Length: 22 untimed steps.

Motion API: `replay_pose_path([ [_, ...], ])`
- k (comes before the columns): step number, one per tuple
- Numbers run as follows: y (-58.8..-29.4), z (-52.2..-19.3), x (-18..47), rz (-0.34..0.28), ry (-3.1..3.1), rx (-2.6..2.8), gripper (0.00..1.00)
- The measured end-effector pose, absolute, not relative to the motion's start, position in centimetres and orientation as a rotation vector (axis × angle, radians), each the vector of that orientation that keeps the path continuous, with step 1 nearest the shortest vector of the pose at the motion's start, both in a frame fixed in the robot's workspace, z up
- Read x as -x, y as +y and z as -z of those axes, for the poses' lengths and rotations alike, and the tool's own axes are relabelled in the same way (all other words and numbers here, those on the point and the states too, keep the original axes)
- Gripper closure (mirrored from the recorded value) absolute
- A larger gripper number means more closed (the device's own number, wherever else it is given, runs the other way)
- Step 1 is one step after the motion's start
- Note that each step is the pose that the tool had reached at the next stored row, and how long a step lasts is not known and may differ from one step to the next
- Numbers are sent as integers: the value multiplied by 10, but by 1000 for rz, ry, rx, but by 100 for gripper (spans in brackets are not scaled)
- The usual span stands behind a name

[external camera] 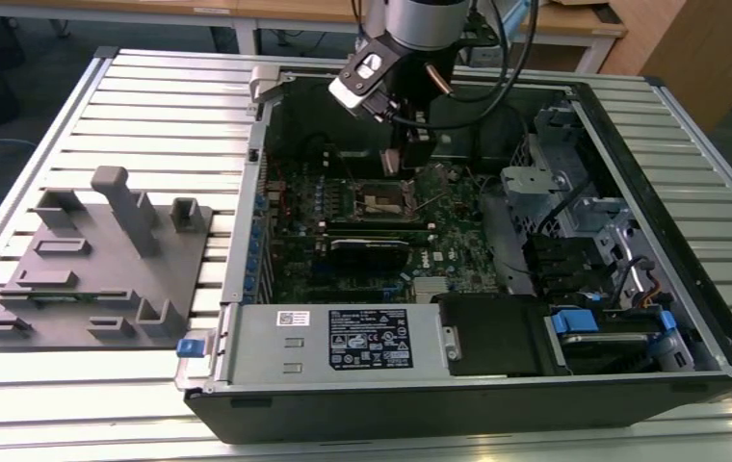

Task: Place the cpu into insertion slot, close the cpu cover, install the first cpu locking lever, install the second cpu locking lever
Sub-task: 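Place the cpu into insertion slot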

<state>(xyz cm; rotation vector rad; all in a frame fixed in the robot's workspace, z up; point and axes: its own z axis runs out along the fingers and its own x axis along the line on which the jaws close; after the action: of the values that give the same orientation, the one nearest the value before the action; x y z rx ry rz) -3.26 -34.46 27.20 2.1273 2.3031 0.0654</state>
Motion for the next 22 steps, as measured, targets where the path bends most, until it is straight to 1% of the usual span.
replay_pose_path([
  [5,-345,-271,33,-66,2303,-2127,46],
  [12,-345,-261,33,-65,2303,-2127,46],
  [22,-345,-259,33,-65,2303,-2127,46],
])
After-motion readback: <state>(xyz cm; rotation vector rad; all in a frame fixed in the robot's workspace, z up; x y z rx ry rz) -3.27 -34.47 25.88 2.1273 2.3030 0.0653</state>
